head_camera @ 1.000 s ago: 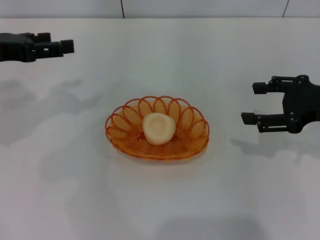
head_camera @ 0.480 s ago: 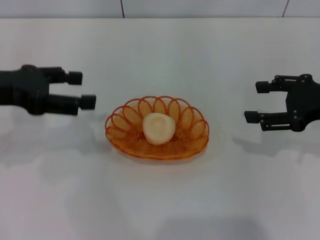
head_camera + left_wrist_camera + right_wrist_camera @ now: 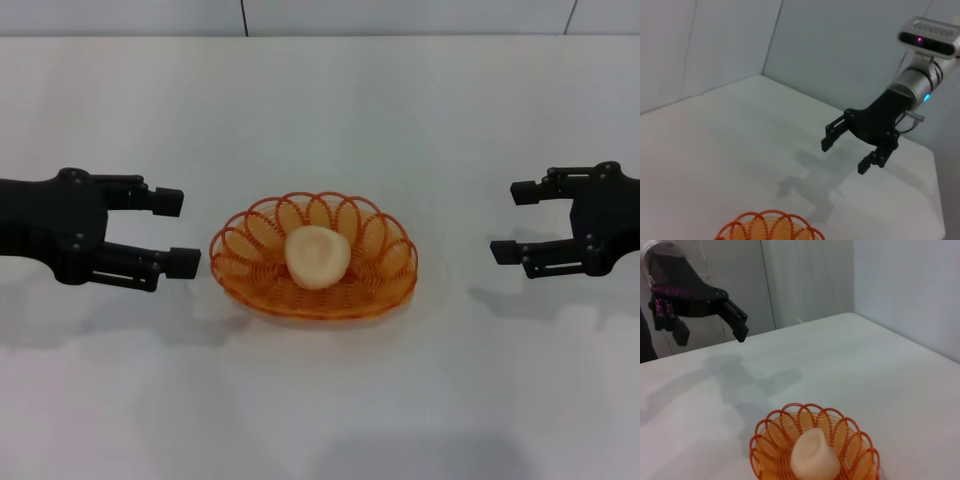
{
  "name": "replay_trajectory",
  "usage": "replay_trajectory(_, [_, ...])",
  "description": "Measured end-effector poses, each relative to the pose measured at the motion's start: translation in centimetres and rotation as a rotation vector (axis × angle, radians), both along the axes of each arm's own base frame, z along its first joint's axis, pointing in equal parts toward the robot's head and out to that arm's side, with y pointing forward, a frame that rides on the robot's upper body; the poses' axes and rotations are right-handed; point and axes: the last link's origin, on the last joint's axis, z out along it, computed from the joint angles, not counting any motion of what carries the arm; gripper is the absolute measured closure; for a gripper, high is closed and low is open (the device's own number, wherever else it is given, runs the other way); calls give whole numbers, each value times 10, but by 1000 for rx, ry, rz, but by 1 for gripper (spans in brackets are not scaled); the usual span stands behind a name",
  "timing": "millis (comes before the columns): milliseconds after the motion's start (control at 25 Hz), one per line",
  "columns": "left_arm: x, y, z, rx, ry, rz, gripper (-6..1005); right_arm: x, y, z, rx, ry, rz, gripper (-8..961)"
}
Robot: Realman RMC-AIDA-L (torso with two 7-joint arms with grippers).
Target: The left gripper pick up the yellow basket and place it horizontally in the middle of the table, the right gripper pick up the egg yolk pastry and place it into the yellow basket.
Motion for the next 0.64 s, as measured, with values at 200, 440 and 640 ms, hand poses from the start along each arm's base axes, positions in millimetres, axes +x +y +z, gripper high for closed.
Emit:
replay_trajectory(200, [0, 0, 0, -1, 2, 0, 127, -3, -2, 1, -17, 1, 7, 182])
replay_trajectory(440, [-1, -1, 0, 0, 2, 2, 127, -3, -5, -1, -28, -3, 14, 182])
replay_trajectory(640, [-2, -1, 0, 1, 0, 6, 127, -2, -6, -1, -33, -7, 14, 182])
